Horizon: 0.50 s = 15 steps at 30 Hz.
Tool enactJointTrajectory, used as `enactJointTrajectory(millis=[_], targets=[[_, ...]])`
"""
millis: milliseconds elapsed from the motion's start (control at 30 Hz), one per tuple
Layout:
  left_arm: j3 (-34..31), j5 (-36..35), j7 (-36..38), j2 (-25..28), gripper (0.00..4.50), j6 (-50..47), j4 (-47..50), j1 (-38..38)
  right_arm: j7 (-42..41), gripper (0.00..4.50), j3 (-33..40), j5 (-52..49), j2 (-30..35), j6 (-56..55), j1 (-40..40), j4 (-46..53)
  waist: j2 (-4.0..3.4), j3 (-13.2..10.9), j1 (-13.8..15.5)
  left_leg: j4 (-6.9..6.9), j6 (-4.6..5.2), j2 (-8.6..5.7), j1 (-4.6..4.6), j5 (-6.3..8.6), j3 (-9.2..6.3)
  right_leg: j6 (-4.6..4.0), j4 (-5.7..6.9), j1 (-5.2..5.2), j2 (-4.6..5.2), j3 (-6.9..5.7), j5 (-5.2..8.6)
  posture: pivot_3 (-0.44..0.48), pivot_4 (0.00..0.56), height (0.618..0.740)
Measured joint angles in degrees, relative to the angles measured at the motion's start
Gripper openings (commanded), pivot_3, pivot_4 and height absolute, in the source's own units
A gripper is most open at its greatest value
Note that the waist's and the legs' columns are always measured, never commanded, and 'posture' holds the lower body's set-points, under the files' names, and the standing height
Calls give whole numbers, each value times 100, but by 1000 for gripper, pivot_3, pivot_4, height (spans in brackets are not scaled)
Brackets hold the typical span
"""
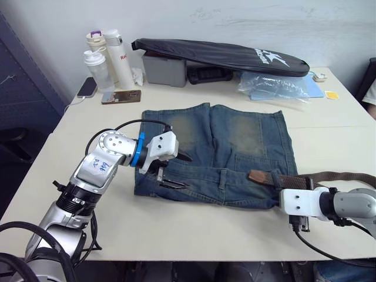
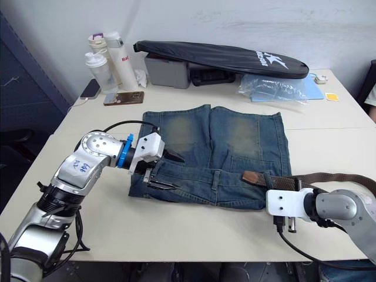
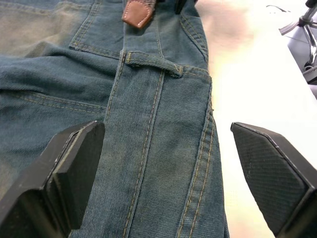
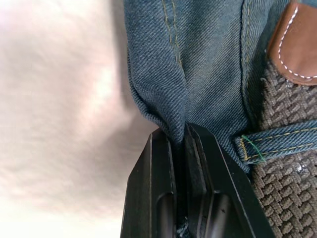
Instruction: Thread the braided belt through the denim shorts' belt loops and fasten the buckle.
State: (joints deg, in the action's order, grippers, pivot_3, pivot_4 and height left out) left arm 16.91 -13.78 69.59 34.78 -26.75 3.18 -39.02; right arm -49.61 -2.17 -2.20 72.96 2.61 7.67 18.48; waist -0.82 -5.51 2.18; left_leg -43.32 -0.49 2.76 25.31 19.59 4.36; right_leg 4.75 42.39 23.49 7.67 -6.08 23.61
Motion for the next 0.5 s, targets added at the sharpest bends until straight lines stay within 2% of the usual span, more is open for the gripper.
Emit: enactJointTrajectory(millis=[133, 300, 500], targets=[[14, 4, 8, -59, 4500, 8, -36, -41, -155, 1715, 126, 61, -62, -401, -82, -360, 0, 0, 0, -30, -15, 5, 8, -9, 10, -1, 7, 2, 1, 7, 0, 0, 150, 622], [17, 31, 8, -117, 4500, 21, -146, -61, -628, 4352, 763, -196, -59, -298, -67, -367, -1, -1, -3, -72, -16, 17, 14, -10, 9, -4, 18, 8, 2, 10, 3, 0, 150, 622], [20, 40, 26, -175, 4500, 71, -172, -80, -980, 4433, 1913, -1177, -188, 1032, -123, 511, 0, -1, -1, -72, -14, 41, 12, -8, 5, -9, 13, 11, -3, 10, 5, 0, 150, 622]])
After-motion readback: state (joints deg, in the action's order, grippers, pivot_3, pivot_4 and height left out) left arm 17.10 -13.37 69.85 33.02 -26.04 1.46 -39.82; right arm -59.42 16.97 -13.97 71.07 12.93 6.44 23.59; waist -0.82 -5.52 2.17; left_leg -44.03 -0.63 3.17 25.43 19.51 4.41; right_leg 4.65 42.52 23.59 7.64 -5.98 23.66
